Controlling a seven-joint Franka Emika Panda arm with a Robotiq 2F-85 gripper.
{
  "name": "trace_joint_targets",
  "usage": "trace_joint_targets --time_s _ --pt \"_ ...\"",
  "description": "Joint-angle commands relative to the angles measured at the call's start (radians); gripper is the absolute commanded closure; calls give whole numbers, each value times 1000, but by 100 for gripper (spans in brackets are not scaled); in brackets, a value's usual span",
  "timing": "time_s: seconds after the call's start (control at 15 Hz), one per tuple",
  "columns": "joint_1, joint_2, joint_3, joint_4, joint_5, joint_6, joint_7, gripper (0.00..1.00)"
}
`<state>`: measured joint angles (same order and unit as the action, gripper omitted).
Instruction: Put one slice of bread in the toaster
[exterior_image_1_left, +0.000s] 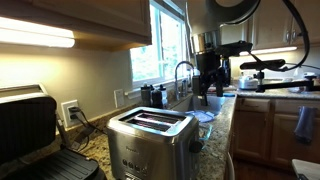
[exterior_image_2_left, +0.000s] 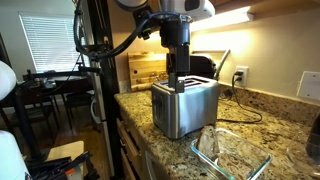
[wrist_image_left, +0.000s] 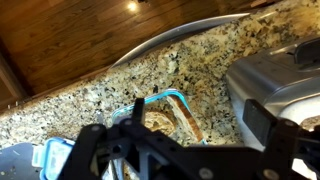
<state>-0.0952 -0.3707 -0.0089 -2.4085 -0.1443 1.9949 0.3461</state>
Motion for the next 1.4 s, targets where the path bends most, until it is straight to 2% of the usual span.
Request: trace_joint_targets --time_s 0.0,0.6,1.33 --pt "-26 37 -11 28 -9 17 -5 0" --pt "-36 123 -35 72 -2 13 -18 0" --pt "-33 161 -59 80 5 4 -25 0"
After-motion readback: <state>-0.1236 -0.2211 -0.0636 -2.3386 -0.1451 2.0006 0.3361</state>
